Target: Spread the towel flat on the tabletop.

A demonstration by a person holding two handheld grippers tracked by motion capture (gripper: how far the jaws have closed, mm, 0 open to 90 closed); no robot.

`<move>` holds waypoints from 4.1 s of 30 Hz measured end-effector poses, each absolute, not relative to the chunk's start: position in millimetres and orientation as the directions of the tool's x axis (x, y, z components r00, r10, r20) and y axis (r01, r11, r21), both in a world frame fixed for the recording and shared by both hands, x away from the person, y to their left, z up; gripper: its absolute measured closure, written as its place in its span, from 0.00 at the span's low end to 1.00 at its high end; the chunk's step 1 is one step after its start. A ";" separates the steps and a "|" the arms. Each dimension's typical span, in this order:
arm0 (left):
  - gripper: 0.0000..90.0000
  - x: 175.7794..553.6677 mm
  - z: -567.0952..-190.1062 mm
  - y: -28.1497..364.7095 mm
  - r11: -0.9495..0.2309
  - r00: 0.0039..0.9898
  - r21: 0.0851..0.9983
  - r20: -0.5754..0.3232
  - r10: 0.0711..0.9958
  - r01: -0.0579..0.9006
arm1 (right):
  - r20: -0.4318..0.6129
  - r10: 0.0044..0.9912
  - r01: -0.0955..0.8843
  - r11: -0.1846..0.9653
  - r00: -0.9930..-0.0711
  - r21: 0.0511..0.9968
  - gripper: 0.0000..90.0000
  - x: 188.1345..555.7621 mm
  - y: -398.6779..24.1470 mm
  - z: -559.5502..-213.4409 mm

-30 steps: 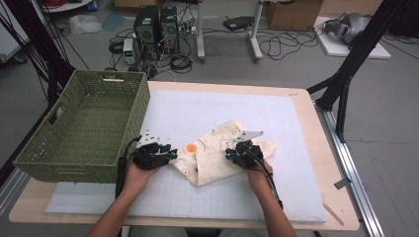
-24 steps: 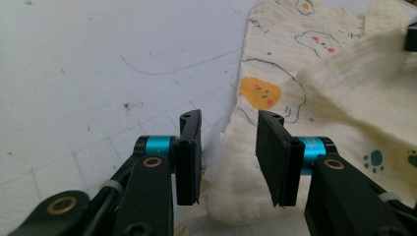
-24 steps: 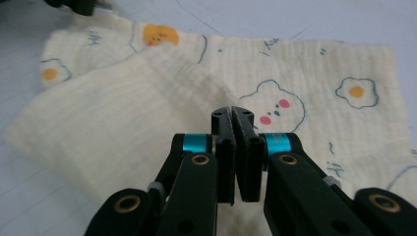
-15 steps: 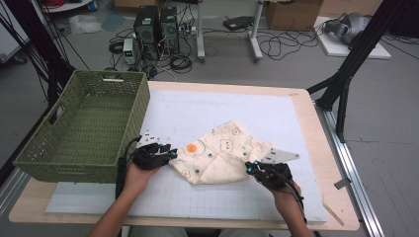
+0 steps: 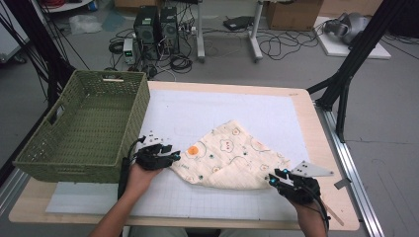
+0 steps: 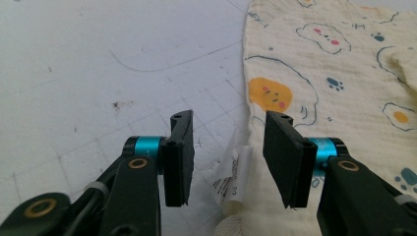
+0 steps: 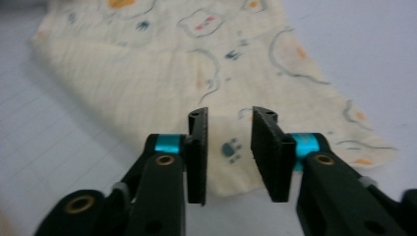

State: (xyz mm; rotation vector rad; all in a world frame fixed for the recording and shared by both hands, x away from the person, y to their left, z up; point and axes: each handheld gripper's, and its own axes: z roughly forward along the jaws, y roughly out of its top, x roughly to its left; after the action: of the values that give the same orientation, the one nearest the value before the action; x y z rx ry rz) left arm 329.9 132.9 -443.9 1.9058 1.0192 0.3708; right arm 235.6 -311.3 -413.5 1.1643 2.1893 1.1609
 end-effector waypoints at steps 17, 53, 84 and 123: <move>0.56 370.0 -431.0 107.8 -0.207 0.613 0.841 -0.175 0.771 0.500 | -0.008 0.848 0.594 0.378 -0.530 0.710 0.92 297.3 -301.9 -442.9; 0.96 433.8 -439.0 8.1 -0.464 0.681 0.730 -0.002 0.732 0.502 | -0.039 0.875 0.530 0.328 -0.483 0.782 0.57 285.0 -322.2 -427.6; 0.59 415.8 -431.6 112.8 -0.187 0.384 0.762 -0.087 0.919 0.620 | 0.042 0.750 0.495 0.393 -0.660 0.775 0.57 328.8 -213.3 -437.1; 0.56 378.8 -444.0 108.3 -0.224 0.545 0.789 -0.162 0.823 0.572 | -0.038 0.782 0.497 0.432 -0.622 0.753 0.53 353.6 -193.7 -431.3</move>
State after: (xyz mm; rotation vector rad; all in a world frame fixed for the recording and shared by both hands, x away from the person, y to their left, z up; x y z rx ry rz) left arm 378.8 108.3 -444.0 1.9200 1.1340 0.3663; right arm 353.6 -193.7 -431.3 1.0881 2.3076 1.0226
